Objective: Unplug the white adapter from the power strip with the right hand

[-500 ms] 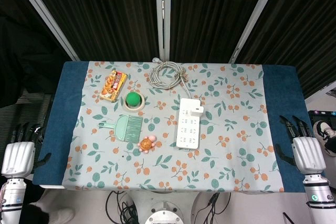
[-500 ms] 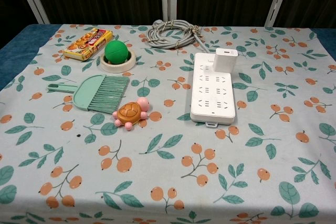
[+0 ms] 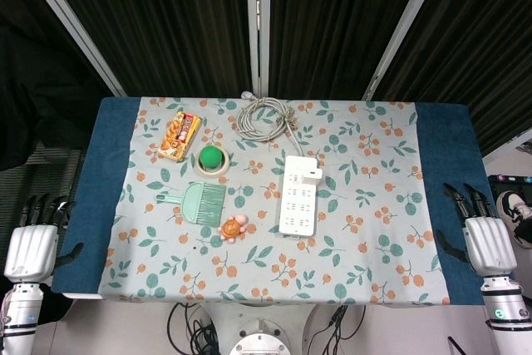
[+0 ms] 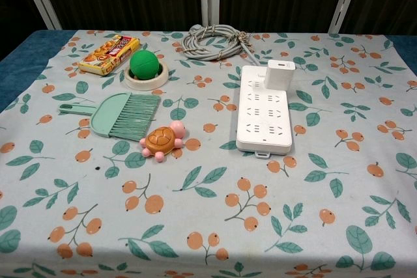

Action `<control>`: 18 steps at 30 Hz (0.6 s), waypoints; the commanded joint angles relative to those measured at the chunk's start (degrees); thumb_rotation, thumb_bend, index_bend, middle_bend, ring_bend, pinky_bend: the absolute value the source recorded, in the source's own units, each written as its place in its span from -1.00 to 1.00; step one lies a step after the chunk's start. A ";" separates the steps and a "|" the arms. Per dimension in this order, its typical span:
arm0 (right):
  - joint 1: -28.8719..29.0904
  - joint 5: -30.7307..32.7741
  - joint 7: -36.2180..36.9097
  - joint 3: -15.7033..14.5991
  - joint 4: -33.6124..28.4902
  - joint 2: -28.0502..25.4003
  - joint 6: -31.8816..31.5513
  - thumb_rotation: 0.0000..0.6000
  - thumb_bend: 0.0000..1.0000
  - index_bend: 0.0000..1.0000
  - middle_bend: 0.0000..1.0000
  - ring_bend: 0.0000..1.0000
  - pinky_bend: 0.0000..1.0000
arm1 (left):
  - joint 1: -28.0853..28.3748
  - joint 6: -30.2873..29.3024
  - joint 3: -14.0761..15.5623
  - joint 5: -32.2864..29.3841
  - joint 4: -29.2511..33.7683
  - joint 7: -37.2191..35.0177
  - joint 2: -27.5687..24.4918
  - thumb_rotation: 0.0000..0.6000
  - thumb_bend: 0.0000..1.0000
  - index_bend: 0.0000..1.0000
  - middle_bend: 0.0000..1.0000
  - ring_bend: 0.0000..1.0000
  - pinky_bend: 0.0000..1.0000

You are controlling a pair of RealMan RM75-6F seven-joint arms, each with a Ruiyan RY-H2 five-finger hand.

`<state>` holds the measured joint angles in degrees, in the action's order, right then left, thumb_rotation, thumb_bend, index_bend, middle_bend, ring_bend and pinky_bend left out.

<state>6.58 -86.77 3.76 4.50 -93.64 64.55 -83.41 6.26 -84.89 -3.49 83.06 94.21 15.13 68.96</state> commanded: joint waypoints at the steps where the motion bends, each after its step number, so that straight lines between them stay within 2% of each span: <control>1: 1.06 0.14 0.26 0.30 -1.18 -1.33 1.82 1.00 -0.85 -0.99 -0.66 -1.00 -0.82 | 2.65 2.00 -0.46 2.85 0.36 -0.42 -0.36 1.00 -0.67 -0.61 -0.74 -0.94 -0.97; 3: 2.43 -0.03 0.54 0.84 -2.24 -2.43 3.44 1.00 -0.84 -1.00 -0.68 -1.00 -0.82 | 4.93 4.07 -0.69 5.00 0.66 -1.58 -0.30 1.00 -0.67 -0.60 -0.73 -0.94 -0.96; 6: 5.70 -0.61 1.48 1.99 -4.11 -4.28 7.26 1.00 -0.72 -1.00 -0.70 -1.00 -0.82 | 9.92 7.77 -1.03 10.34 0.35 -5.51 1.07 1.00 -0.68 -0.57 -0.65 -0.88 -0.87; 10: 11.66 -0.59 4.29 4.04 -6.96 -6.48 14.73 1.00 -0.57 -1.00 -0.70 -1.00 -0.82 | 17.57 15.45 -1.17 15.18 -0.16 -10.22 3.21 1.00 -0.68 -0.54 -0.63 -0.84 -0.80; 13: 16.85 1.21 4.35 6.41 -8.45 -7.47 20.97 1.00 -0.55 -1.00 -0.69 -1.00 -0.81 | 23.71 21.28 -2.16 17.67 -0.94 -10.43 5.47 1.00 -0.67 -0.52 -0.62 -0.84 -0.79; 18: 26.26 8.06 0.58 10.70 -9.45 -6.54 32.04 1.00 -0.56 -1.00 -0.66 -0.98 -0.77 | 33.13 28.82 -4.49 18.74 -4.21 -13.54 11.85 1.00 -0.58 -0.48 -0.58 -0.80 -0.73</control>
<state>27.16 -83.09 6.45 12.11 -101.93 57.99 -57.62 34.97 -60.13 -6.48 100.30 92.18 3.89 77.19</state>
